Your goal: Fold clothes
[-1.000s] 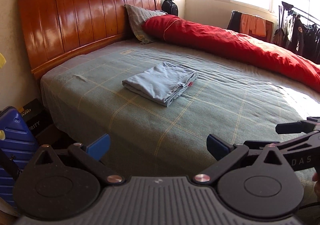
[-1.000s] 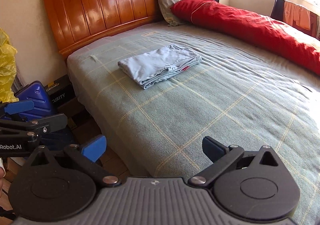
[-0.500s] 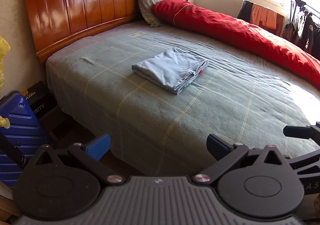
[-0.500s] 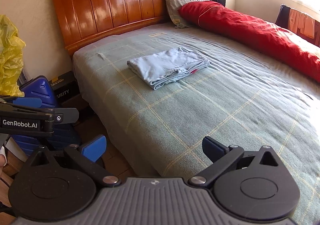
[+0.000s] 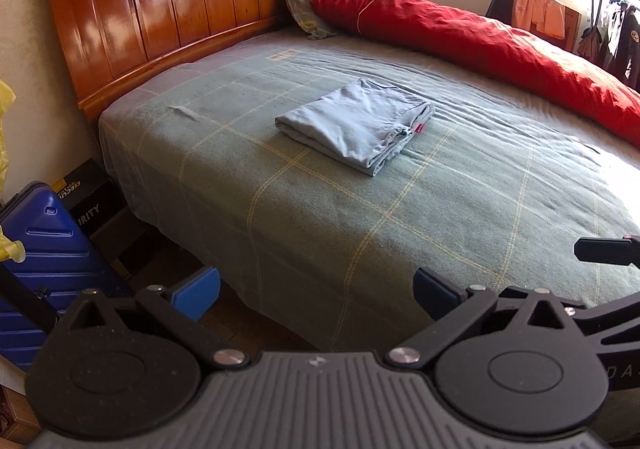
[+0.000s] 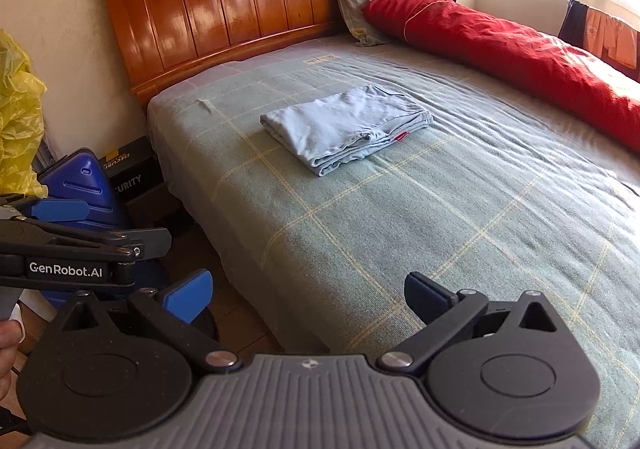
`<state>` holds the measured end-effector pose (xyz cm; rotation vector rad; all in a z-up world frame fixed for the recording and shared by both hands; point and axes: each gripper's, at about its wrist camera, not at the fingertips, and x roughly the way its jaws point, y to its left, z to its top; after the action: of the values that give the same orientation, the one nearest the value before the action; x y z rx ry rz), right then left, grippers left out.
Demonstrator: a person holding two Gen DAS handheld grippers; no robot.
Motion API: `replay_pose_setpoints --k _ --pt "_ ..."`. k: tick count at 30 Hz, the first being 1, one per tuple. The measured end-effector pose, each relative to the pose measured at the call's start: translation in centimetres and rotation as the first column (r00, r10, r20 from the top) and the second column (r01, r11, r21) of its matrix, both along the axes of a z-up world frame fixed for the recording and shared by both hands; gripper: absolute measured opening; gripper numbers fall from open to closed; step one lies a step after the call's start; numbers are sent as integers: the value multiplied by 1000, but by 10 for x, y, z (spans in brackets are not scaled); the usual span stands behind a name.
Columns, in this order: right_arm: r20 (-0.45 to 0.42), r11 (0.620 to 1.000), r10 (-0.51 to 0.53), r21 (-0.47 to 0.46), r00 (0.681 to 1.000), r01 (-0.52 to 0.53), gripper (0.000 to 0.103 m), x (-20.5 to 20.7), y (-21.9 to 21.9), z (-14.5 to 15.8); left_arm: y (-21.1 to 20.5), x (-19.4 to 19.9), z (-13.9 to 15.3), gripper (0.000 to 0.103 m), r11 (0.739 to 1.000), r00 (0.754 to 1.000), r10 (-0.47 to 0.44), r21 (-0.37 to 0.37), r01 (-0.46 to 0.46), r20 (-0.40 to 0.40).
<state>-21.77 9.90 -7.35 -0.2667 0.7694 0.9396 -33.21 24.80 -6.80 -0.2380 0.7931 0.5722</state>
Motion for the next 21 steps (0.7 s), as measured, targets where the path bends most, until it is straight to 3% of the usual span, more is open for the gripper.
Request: replay_pose_setpoints --k 21 --pt "-27 1000 10 6 1000 -10 103 -2 1 1 0 4 -1 102 1000 999 -15 -9 15 -32"
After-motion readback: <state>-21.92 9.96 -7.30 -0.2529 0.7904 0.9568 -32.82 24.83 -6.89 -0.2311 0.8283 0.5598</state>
